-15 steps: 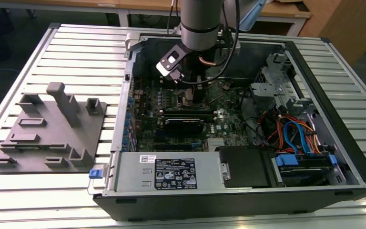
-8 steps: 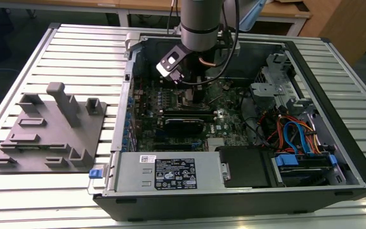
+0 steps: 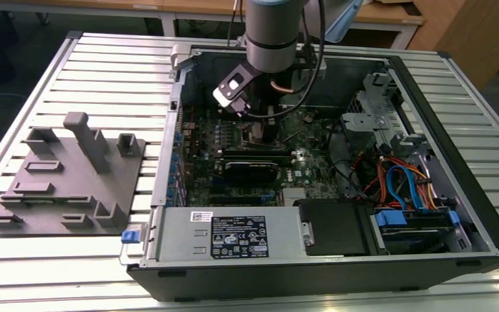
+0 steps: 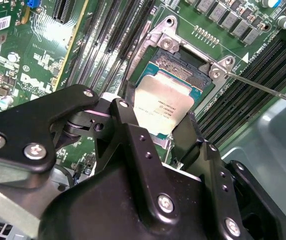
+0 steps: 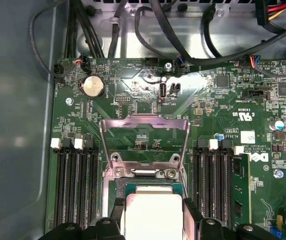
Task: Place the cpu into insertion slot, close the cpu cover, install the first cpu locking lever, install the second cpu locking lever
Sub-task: 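Place the cpu into insertion slot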
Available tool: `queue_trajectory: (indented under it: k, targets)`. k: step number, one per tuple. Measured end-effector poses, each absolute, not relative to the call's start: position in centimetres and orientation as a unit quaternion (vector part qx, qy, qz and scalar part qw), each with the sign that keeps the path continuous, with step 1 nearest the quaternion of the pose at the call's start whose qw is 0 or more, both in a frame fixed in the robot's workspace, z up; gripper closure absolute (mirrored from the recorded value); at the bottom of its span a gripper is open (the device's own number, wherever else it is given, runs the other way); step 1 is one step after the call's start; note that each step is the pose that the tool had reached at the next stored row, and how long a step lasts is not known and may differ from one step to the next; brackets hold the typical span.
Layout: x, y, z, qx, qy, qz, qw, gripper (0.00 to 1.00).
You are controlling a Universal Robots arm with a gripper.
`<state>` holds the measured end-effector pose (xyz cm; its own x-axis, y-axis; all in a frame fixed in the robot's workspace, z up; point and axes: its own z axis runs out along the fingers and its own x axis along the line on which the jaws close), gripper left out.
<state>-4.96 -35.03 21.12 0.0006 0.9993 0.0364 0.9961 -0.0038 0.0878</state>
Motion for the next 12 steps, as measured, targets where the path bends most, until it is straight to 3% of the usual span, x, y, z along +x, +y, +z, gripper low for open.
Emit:
queue_trajectory:
  k: [12]
  targets:
    - [-5.25,-34.85,20.33,0.707,0.706,0.044,0.018,0.46]
